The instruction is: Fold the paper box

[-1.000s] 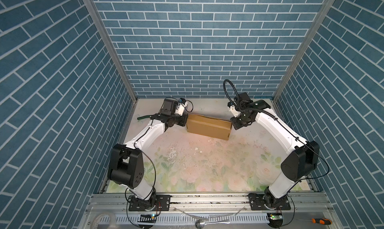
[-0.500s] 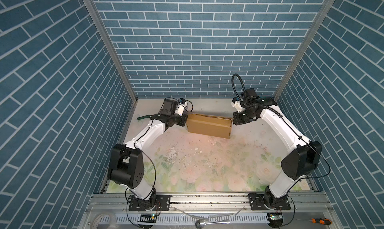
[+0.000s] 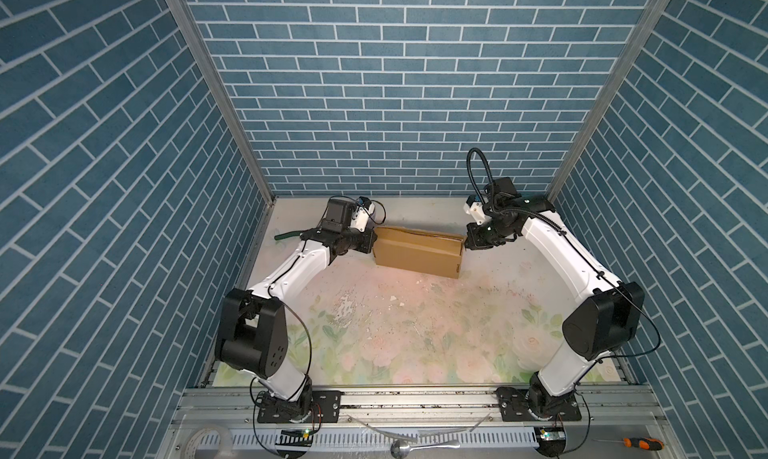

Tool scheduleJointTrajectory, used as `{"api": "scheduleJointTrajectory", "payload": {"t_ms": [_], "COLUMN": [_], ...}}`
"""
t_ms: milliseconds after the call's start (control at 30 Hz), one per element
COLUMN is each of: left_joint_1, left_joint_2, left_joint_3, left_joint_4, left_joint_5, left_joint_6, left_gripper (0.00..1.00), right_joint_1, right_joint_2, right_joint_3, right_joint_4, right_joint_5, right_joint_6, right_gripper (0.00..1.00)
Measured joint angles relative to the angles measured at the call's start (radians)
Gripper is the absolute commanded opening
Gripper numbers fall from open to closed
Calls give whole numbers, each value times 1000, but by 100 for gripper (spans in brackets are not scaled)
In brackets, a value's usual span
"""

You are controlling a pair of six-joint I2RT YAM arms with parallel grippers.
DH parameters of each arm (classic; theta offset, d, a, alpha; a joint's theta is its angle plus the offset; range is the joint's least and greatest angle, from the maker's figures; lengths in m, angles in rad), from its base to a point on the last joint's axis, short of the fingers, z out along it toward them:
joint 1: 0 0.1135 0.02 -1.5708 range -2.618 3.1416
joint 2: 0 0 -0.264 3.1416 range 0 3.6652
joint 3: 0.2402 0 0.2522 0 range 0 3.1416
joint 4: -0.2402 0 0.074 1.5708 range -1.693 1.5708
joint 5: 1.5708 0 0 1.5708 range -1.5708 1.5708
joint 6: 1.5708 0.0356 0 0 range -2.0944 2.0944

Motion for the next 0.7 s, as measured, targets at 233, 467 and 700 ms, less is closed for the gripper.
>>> {"api": "scheduleJointTrajectory", "payload": {"t_ms": [233,467,700], "left_joint_1": [-4,-95,-344], "left_joint_2": [-74,-172,-28], "left_joint_3": [23,57,39], "left_joint_4": [-45,-44,151], "left_joint_5": [-4,-33,-5], "left_joint_6": [-16,-27,-101], "left_gripper": [29,30,23], "right_joint_1": [-2,-4,-10], "right_joint_2": [-1,-3,-7], "right_joint_3": [-33,-44,-51], "right_joint_4": [9,18,30], "right_joint_5": [-7,-23,-50], "right_joint_6": [0,0,2], "right_gripper": [0,0,0]}}
